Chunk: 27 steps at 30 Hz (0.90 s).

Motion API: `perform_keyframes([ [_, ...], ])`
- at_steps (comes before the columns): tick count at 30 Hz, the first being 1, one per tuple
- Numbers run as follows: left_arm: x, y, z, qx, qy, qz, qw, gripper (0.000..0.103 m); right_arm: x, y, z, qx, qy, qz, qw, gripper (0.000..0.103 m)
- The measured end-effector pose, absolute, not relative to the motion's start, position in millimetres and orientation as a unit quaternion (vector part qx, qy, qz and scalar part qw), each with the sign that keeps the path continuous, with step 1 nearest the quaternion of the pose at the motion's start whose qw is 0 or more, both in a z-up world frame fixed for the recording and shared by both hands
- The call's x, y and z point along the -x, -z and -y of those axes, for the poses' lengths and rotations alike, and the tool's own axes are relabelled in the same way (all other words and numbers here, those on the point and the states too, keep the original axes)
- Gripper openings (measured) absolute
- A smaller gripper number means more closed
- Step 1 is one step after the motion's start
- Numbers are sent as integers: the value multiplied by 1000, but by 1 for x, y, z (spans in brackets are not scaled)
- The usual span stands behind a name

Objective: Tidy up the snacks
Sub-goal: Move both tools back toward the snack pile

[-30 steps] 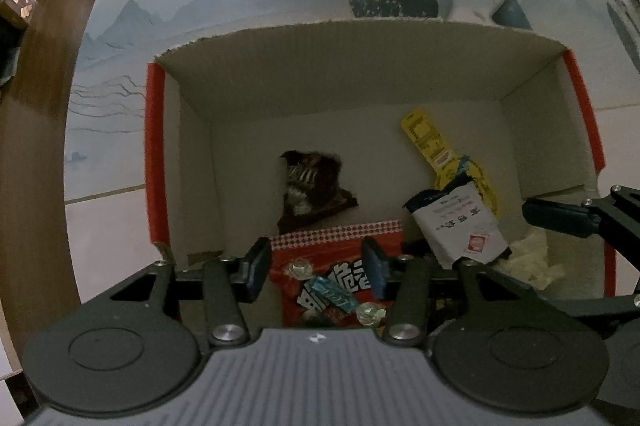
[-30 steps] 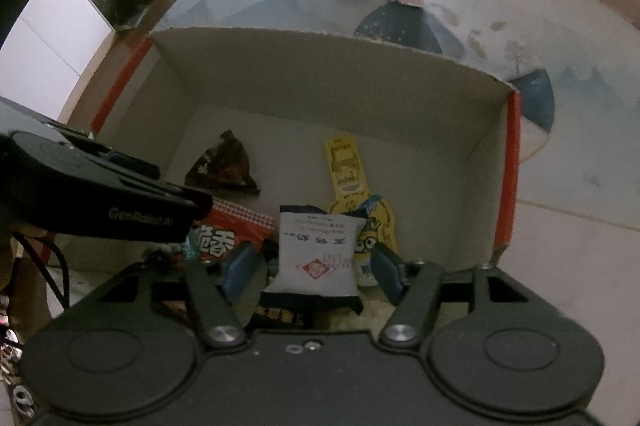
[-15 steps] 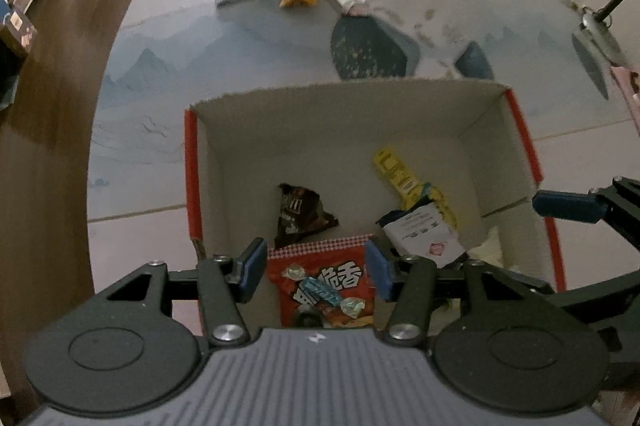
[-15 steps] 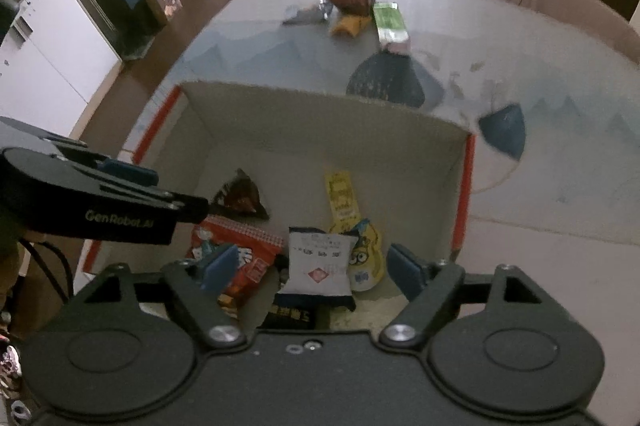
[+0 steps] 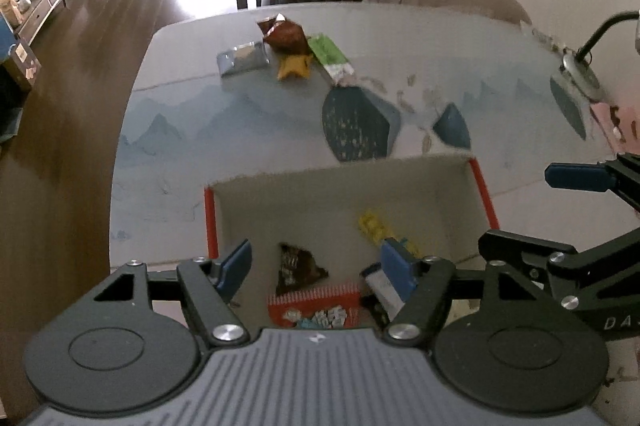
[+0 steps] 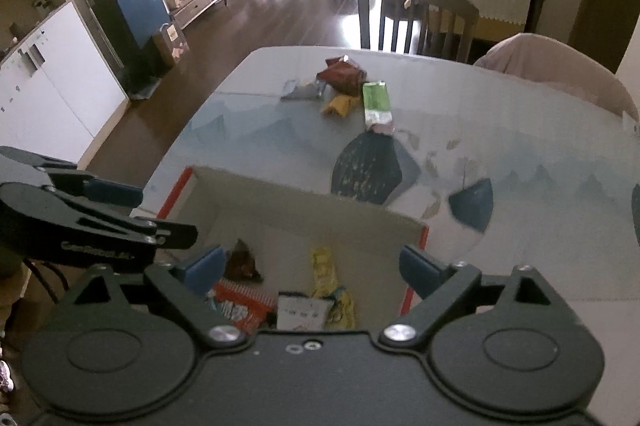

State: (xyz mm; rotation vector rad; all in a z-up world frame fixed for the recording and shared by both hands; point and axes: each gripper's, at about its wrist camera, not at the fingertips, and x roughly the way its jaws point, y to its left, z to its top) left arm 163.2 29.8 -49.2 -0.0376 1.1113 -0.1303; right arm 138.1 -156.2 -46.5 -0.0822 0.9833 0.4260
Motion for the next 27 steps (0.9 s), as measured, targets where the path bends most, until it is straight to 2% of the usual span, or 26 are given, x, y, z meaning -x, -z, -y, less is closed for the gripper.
perform_keyframes([
  [6,-188,33,-34,1,45,-500,865,77,-167,34,159,42,-211,-456,864,101],
  [18,-281,17,-49,10,15,-511,860,78,-255,25,160,62,-226,-455,859,102],
  [27,-365,34,-51,25,-3,-528,849,78,-345,32,161,75,-220,-471,851,102],
])
